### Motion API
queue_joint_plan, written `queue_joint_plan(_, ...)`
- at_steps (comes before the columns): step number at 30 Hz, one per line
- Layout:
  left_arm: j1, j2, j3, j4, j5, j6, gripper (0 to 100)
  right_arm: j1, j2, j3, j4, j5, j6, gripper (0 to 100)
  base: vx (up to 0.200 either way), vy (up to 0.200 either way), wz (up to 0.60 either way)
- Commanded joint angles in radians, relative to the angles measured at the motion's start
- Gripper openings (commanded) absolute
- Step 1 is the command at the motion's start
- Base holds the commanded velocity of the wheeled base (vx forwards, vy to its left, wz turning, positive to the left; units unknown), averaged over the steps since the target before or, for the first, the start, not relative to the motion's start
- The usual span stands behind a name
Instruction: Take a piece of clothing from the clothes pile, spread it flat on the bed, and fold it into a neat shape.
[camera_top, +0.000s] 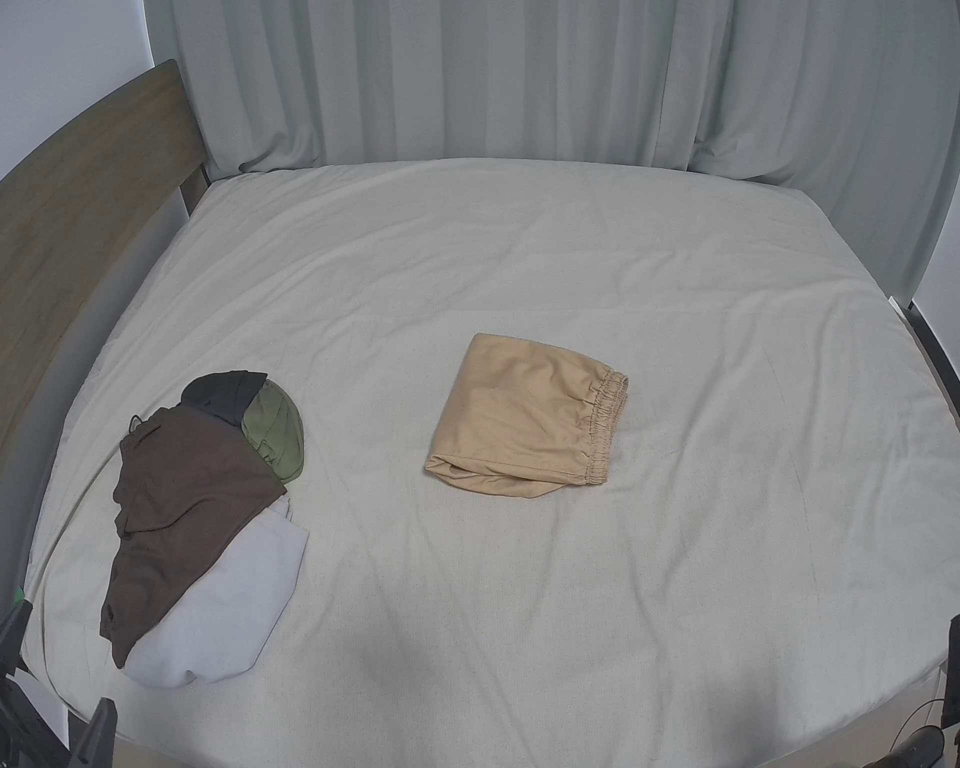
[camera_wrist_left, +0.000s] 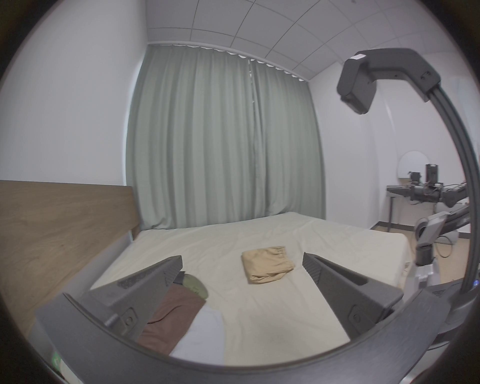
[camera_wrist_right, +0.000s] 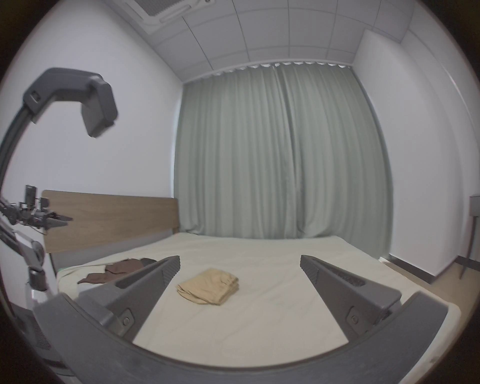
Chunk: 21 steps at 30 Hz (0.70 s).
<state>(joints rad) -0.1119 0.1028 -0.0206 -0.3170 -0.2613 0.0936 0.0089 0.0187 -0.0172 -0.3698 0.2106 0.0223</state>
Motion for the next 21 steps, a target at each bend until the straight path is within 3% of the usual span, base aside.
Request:
queue_joint_plan(1,0.021,-0.012,0.021,0.024,0.050,0.009,100,-0.001,-0.019,0.017,0.068,-0.094,-0.001,100,0.000,0.000,0.00)
queue_joint_plan(4,0.090,-0.040,0.021,0.073,0.048,0.026,100,-0.001,-0.019,0.017,0.157,-0.198,0.011,100,0.000,0.000,0.00)
queue_joint_plan(7,0.115,-0.103,0.021,0.254,0.048,0.107,100,-0.001,-0.019,0.017,0.278,-0.229,0.011,100,0.000,0.000,0.00)
queue_joint_plan(16,0.113,-0.100,0.021,0.239,0.060,0.060,100,0.002,-0.019,0.017,0.296,-0.232,0.018,100,0.000,0.000,0.00)
queue_joint_plan(21,0.115,-0.100,0.021,0.239,0.111,-0.026,100,-0.003,-0.019,0.017,0.296,-0.149,-0.007,100,0.000,0.000,0.00)
